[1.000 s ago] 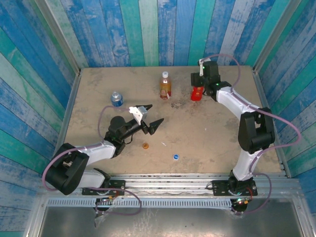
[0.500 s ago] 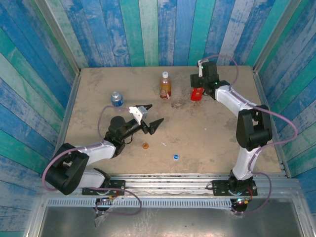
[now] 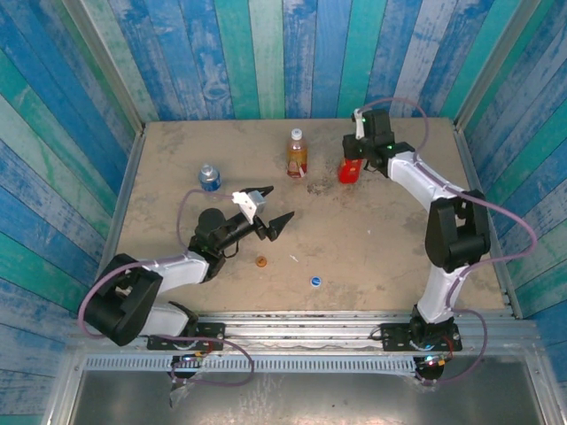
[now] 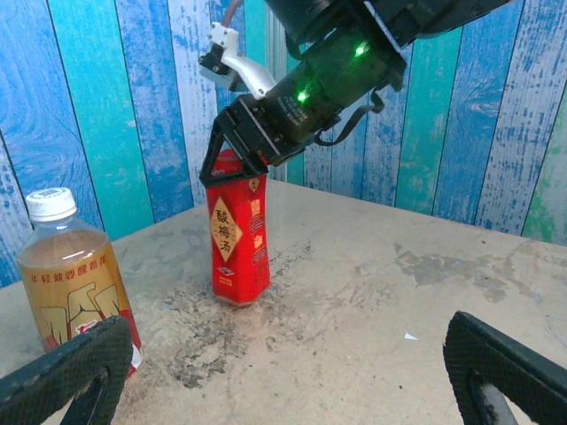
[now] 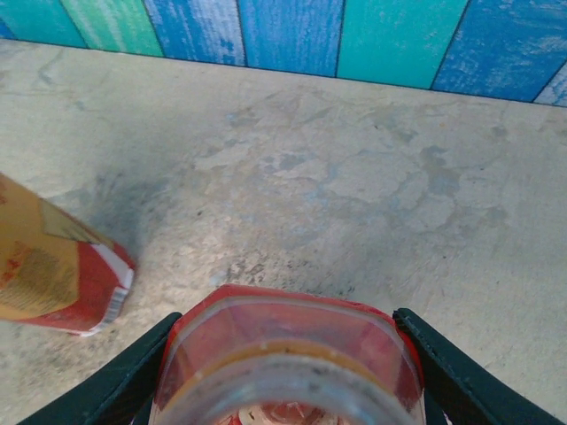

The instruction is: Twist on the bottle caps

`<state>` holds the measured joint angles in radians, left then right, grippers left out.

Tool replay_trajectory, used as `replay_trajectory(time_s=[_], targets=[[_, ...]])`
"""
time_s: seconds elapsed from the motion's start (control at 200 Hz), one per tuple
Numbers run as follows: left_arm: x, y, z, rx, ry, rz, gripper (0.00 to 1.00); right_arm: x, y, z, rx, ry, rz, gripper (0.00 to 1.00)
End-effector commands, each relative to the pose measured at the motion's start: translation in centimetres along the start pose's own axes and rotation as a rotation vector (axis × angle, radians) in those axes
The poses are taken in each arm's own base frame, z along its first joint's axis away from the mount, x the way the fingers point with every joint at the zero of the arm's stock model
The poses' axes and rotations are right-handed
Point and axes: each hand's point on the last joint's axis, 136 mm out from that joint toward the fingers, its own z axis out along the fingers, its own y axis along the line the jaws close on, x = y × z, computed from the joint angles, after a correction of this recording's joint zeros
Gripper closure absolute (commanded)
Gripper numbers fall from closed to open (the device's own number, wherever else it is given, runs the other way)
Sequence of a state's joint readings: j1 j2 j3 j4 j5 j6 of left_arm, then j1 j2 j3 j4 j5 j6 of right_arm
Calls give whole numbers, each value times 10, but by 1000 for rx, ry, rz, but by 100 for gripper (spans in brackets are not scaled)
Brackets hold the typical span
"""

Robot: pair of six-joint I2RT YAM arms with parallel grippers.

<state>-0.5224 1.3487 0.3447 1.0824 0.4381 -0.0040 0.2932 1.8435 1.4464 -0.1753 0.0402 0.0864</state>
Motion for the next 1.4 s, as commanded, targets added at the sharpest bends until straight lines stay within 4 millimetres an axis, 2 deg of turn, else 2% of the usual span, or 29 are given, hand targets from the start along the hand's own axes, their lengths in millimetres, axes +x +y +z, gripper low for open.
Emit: replay_trajectory(time_s=[0.0,0.175,0.41,0.441,0.461,0.596,0.801,0.996,1.181,1.397], targets=[[0,5,7,-10,-30,46,6,-7,16,-34,-57,-37,-2,45],[1,4,25,22,-85,54,6,13,46,-66,-62,-52,-44,44],[14,6,56,31,-97,55,0,35,106,-108,-145,-66,-104,44],[16,8,60,33,-95,55,1,36,107,-111,-144,-63,-105,44],[17,8,62,37,-93,53,2,40,120,-116,-168,-58,-121,44],[22,4,72,79,-85,31,7,44,141,-132,-212,-62,-142,44],[27,-4,82,120,-81,12,16,49,166,-141,-267,-59,-157,44],[24,-4,82,125,-88,-10,34,48,168,-146,-275,-71,-160,43],[25,-8,82,146,-81,-19,48,38,168,-162,-302,-114,-165,38],[19,-9,80,149,-105,-21,52,29,170,-179,-345,-161,-180,21]])
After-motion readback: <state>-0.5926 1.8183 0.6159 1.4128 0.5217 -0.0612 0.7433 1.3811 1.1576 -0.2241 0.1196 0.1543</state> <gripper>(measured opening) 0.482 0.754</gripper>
